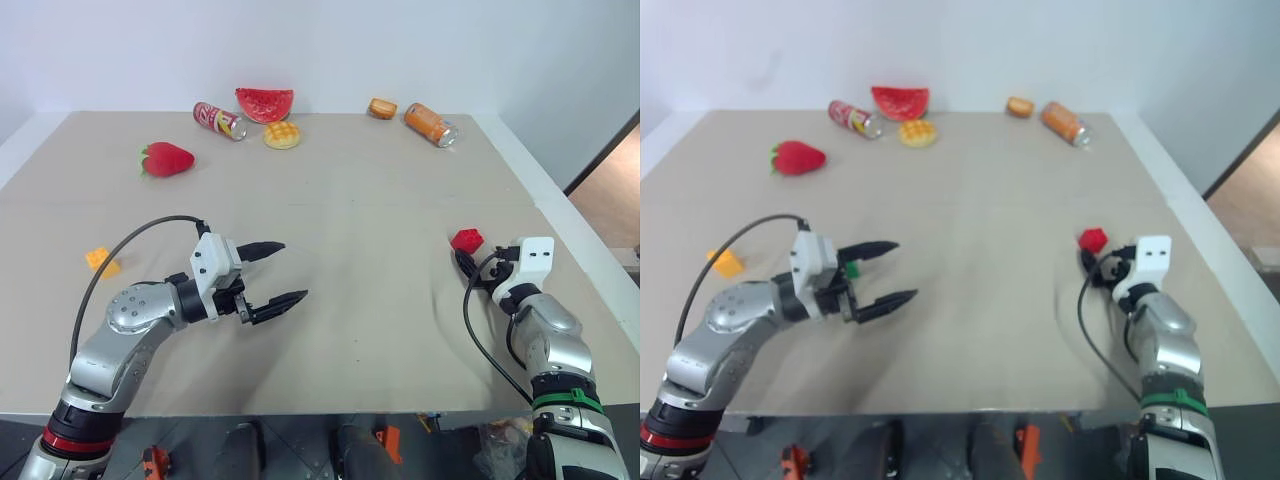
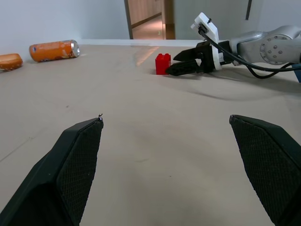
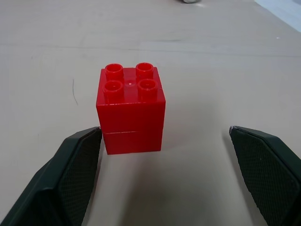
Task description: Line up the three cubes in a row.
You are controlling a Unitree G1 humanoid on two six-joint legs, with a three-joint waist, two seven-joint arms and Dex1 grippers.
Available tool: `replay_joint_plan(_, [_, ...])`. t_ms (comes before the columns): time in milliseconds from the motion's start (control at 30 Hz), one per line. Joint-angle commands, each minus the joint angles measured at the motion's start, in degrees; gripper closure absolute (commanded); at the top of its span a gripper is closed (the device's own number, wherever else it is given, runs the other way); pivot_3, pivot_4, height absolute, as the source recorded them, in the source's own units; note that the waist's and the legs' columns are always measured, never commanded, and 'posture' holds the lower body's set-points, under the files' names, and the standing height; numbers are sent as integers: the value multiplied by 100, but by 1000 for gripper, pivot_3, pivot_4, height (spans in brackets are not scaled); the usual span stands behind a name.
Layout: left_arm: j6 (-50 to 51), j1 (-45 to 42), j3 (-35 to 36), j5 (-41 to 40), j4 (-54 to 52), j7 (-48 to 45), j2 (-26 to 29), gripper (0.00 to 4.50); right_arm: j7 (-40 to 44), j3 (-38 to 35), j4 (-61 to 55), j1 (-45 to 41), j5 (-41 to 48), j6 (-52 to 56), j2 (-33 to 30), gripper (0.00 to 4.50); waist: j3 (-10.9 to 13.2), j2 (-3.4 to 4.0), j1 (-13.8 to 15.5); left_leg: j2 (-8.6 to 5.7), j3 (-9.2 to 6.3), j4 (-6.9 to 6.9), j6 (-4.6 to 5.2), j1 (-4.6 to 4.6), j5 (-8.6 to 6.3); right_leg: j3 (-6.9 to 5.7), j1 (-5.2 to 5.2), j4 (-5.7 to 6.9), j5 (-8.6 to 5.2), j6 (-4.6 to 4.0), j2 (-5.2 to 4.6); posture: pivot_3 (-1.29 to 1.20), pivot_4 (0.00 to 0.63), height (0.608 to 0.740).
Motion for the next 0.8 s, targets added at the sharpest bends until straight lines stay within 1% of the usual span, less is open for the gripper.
replay_joint_plan(33, [-171, -90, 7, 79, 27, -41, -77, 44, 37, 22, 157, -178, -46, -170, -9, 0, 0, 0, -3, 0, 0, 0, 1, 1, 0, 1, 0, 0, 1, 0, 0, 0, 150, 740])
replay_joint_plan(433, [-207, -72, 40, 154, 281, -15, -293, 44, 302, 250, 734, -723, -141, -477, 114, 0, 0, 0, -36, 4, 28, 4, 29, 10, 19, 21, -3, 0, 30, 0, 1, 0, 150, 740])
replay_joint_plan(500, [-227, -100, 29, 175, 340, 23, -366, 0, 336, 296, 838, -846, -162, -521, 123, 524, 0, 0, -33, 4, 29, 4, 33, 9, 21, 21, -3, 0, 33, 1, 0, 0, 150, 740])
replay_joint_plan(567, [-246, -97, 29, 204, 385, 55, -437, 0, 377, 330, 919, -922, -179, -573, 134, 524, 0, 0, -32, 3, 32, 5, 34, 8, 23, 23, -4, 0, 35, 4, -1, 0, 150, 740])
replay_joint_plan(667, [-284, -61, 18, 271, 404, 88, -499, 0, 412, 363, 995, -971, -190, -632, 133, 1423, 0, 0, -27, 3, 34, 4, 34, 8, 23, 25, -5, 0, 36, 5, -1, 0, 150, 740])
replay_joint_plan(800, [-320, -4, 43, 305, 433, 109, -549, 0, 459, 377, 1000, -952, -200, -688, 136, 2769, 0, 0, -26, 3, 35, 3, 34, 6, 23, 27, -6, 0, 34, 7, -1, 0, 150, 740])
